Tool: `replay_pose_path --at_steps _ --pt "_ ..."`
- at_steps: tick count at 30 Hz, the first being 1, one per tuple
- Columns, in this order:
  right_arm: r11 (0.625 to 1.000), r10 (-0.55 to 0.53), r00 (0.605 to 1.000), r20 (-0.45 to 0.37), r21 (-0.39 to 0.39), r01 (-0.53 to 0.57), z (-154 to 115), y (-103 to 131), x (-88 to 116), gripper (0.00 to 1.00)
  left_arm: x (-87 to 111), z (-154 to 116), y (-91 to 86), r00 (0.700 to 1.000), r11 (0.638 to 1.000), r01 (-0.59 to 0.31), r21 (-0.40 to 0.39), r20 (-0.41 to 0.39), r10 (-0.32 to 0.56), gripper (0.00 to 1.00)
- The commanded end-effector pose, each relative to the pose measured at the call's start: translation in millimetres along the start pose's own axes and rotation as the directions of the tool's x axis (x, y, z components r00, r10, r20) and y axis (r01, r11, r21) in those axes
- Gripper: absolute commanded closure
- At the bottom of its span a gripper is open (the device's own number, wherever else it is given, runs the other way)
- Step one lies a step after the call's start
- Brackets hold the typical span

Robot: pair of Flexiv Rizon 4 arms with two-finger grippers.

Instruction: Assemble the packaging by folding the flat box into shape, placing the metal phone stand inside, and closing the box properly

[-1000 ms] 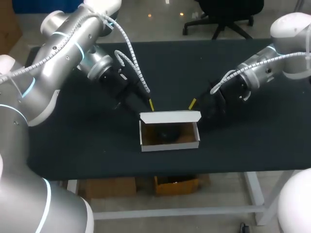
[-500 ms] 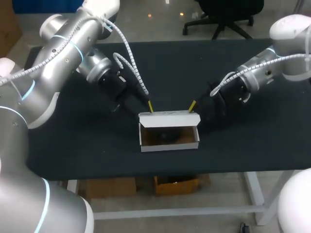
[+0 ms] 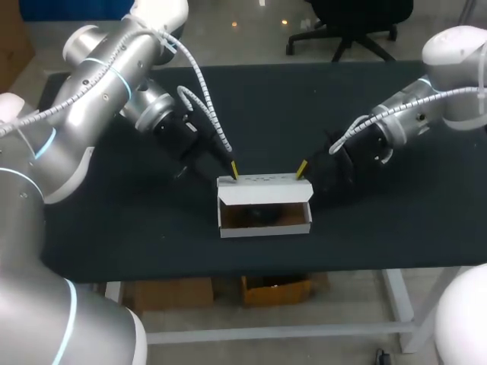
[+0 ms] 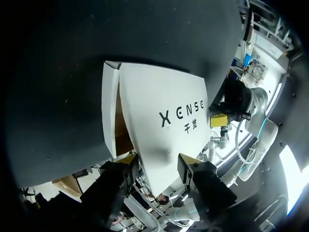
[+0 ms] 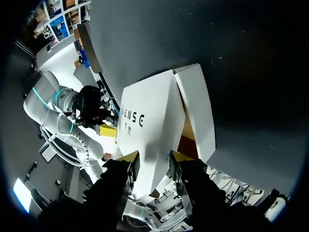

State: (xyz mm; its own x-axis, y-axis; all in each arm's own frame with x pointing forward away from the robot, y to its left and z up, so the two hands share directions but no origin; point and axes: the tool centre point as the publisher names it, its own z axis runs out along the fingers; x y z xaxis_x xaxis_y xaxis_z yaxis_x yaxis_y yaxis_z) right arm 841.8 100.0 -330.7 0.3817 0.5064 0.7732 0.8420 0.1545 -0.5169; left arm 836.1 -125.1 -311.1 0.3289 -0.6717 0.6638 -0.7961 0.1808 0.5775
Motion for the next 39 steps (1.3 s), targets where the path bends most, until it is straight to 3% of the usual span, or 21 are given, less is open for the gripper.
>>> replay_pose_path --at_steps 1,30,39 --pt "1.000 -0.001 1.000 -0.001 -0.004 0.001 2.6 -1.7 0.0 0.62 1.7 -0.2 -9.2 1.000 0.998 -0.001 -0.061 0.002 0.002 0.47" --pt "1.000 0.011 1.000 -0.002 -0.014 -0.011 0.5 -0.4 -7.2 0.62 -9.8 1.1 -10.0 1.000 0.999 0.000 -0.045 0.026 0.001 0.42" --pt "0.999 0.030 0.999 0.039 -0.034 -0.029 -1.2 0.7 -8.7 0.60 -11.3 -1.7 -7.6 0.999 1.000 -0.004 -0.017 0.045 0.004 0.39"
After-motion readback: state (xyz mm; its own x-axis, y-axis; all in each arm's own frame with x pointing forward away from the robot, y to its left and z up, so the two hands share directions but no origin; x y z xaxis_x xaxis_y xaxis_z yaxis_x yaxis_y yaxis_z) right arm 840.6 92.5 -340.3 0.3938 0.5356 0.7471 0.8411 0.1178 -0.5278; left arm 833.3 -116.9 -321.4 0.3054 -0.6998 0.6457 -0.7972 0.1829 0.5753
